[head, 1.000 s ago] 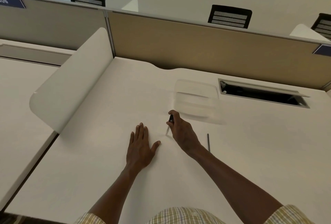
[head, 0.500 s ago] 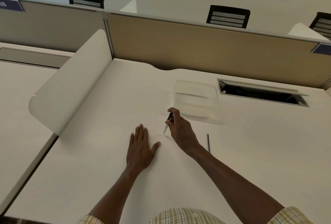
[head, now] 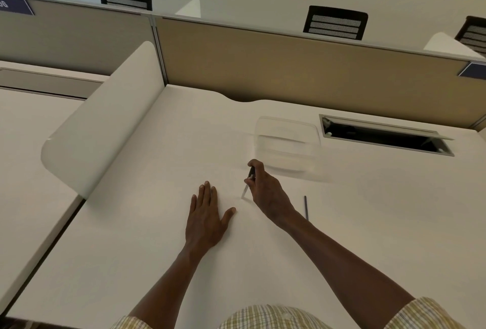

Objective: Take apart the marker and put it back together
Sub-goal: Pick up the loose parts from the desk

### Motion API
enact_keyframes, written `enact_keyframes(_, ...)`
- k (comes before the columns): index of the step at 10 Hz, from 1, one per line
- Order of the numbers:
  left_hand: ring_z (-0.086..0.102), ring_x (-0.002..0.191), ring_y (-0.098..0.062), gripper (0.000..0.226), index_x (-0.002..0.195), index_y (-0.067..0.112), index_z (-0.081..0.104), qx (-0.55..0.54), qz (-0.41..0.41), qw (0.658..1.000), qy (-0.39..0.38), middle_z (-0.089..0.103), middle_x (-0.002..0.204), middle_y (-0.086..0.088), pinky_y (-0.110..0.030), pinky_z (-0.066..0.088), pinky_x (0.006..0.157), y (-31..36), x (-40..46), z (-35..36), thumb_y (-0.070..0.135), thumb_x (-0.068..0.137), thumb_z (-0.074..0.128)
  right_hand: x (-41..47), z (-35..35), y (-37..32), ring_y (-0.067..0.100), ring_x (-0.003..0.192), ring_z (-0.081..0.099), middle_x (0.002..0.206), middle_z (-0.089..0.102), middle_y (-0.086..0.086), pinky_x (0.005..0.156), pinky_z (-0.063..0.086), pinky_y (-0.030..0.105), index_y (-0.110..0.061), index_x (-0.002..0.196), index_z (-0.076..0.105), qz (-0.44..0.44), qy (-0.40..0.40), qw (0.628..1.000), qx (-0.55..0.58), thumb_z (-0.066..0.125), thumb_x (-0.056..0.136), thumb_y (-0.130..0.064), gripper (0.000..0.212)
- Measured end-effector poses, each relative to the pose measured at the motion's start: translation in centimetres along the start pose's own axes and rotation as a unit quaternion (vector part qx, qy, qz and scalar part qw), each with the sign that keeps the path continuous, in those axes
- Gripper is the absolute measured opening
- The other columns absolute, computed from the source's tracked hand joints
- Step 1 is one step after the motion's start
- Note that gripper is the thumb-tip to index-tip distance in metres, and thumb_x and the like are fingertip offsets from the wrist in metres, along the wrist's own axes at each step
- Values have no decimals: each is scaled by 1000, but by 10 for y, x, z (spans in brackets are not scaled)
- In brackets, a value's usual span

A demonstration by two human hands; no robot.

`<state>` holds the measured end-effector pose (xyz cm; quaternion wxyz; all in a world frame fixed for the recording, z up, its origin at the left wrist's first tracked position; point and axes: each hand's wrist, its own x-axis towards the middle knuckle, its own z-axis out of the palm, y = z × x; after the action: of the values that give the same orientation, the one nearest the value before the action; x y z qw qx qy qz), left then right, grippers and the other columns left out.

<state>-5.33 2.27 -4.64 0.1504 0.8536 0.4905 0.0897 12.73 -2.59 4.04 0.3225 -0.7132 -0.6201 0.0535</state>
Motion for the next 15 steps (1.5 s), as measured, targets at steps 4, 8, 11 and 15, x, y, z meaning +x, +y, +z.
enact_keyframes(4, -5, 152, -20, 90, 155, 7, 10, -7, 2, 1000, 2, 1, 165, -9, -40, 3, 124, 1, 0, 1, 71, 93, 21, -5, 4, 2, -1, 63, 50, 82, 53, -13, 60, 40, 20, -27, 124, 32, 20, -14, 1000, 3, 58, 94, -17, 41)
enact_keyframes(8, -7, 152, -19, 89, 155, 7, 8, -8, -1, 1000, -3, -1, 165, -9, -39, 2, 124, 2, -1, -1, 70, 94, 21, -7, 3, -1, 4, 67, 50, 83, 56, -9, 59, 48, 27, -25, 124, 33, 9, -13, 1000, 4, 59, 95, -16, 40)
enact_keyframes(11, -8, 152, -19, 88, 156, 8, 7, -3, -3, 1000, -8, -3, 165, -8, -39, 2, 124, 3, -2, -4, 69, 93, 20, -3, 2, -6, -1, 67, 45, 83, 51, -12, 60, 40, 20, -24, 126, 34, 5, 15, 1000, 4, 59, 94, -12, 43)
enact_keyframes(15, -8, 152, -20, 88, 155, 8, 6, 3, -3, 1000, -10, -3, 166, -8, -39, 1, 124, 5, -2, -7, 68, 94, 21, 4, 5, -4, 12, 55, 47, 75, 50, -6, 53, 41, 25, -21, 121, 34, -17, -14, 1000, -17, 56, 95, -13, 35)
